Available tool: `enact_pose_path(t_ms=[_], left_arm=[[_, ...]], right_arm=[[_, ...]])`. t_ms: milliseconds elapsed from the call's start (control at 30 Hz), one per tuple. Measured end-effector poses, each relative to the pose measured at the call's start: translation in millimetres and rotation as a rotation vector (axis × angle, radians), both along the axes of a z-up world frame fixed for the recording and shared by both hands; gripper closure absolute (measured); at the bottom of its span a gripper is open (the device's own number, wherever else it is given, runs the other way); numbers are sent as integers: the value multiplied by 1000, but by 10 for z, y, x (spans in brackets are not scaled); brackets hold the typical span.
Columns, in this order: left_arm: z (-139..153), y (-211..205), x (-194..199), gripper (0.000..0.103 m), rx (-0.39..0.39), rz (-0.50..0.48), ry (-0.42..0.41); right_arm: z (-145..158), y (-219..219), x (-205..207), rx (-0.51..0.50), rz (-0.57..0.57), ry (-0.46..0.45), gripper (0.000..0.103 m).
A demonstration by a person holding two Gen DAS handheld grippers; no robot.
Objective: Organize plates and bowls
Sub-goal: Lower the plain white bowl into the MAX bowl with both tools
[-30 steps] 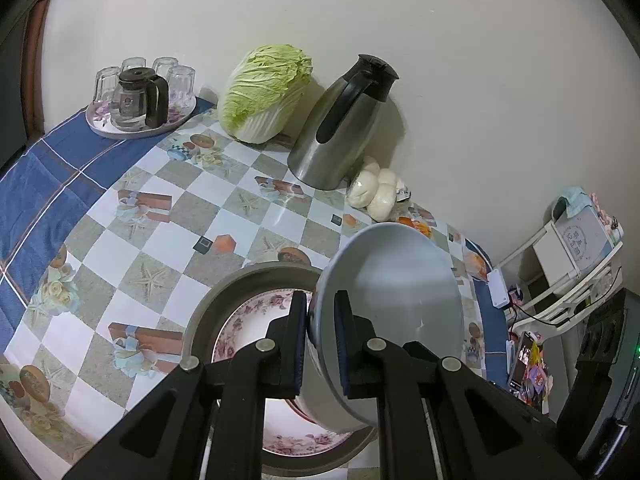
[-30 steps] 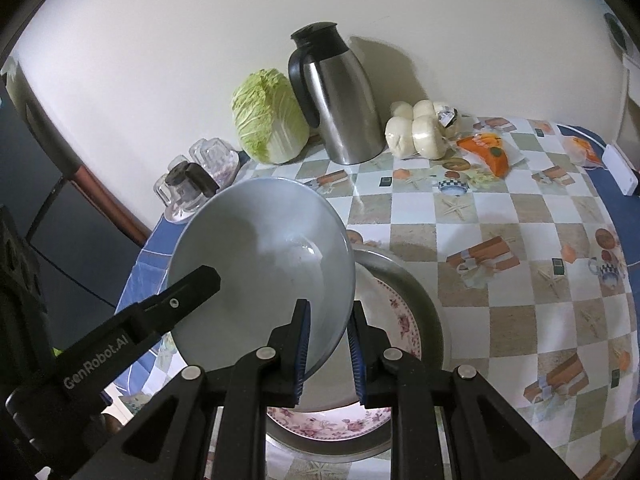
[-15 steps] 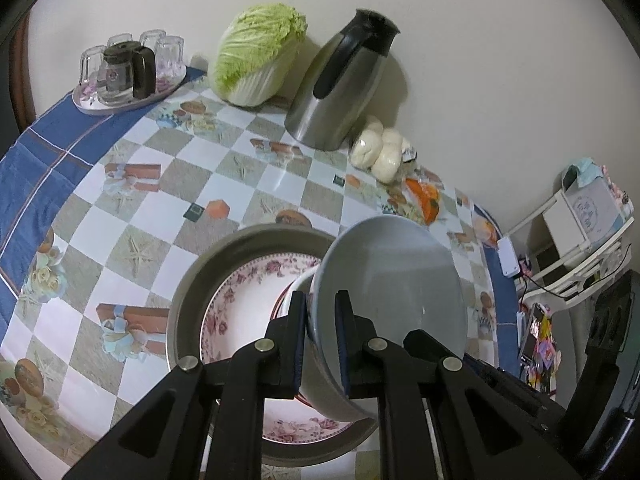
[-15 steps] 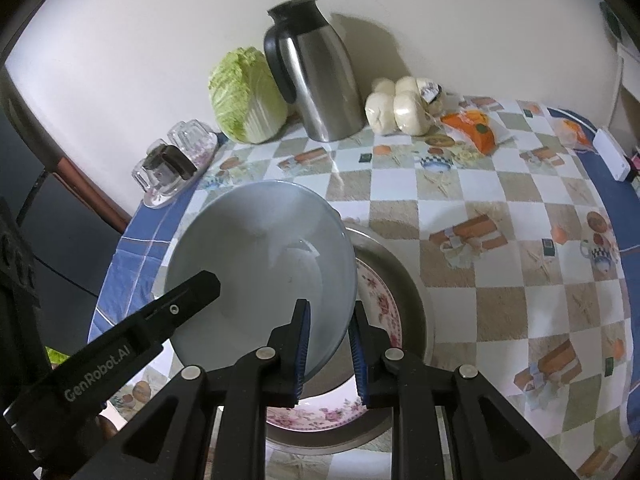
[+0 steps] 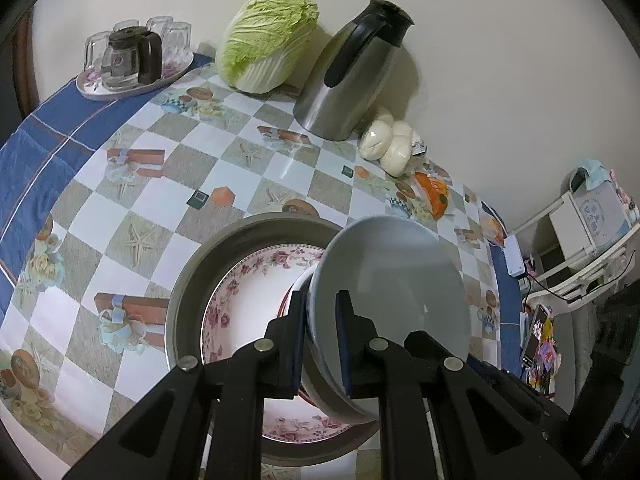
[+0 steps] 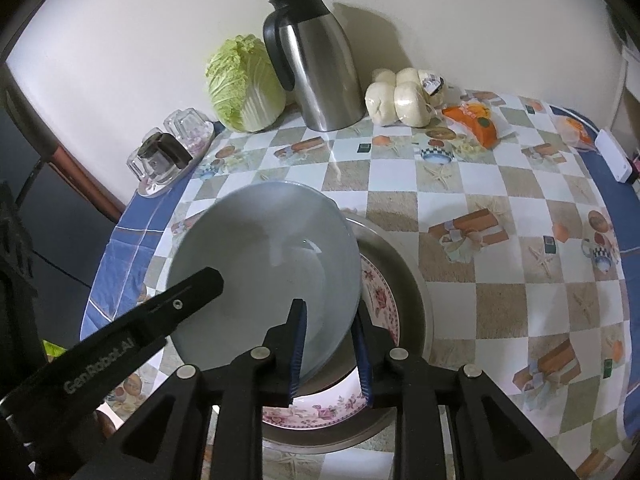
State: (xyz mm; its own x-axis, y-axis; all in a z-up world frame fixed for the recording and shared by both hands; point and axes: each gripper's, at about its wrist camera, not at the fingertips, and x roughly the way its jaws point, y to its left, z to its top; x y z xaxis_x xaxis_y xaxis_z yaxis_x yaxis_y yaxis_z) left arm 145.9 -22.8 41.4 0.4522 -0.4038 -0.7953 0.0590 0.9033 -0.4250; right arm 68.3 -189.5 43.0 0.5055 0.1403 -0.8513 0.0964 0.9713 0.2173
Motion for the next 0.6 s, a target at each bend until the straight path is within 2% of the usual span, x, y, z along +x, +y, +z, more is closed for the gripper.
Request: enact_pose_path(t_ms=[67,267,467,600], left_arm=[[4,-1,-1,89,-1,1,-2],[29,23,-16,90,23,25,-20],[97,63,-27,90,1,32,-50],[86,57,-22,90,1,32,-45]], right_arm=[[14,19,-1,-4,6,-7,73],[13,11,-1,-3,6,-10,73],[56,-14,-19,-17,-3,-25,65],[134,-64,-42,-8,-3,-60,64]])
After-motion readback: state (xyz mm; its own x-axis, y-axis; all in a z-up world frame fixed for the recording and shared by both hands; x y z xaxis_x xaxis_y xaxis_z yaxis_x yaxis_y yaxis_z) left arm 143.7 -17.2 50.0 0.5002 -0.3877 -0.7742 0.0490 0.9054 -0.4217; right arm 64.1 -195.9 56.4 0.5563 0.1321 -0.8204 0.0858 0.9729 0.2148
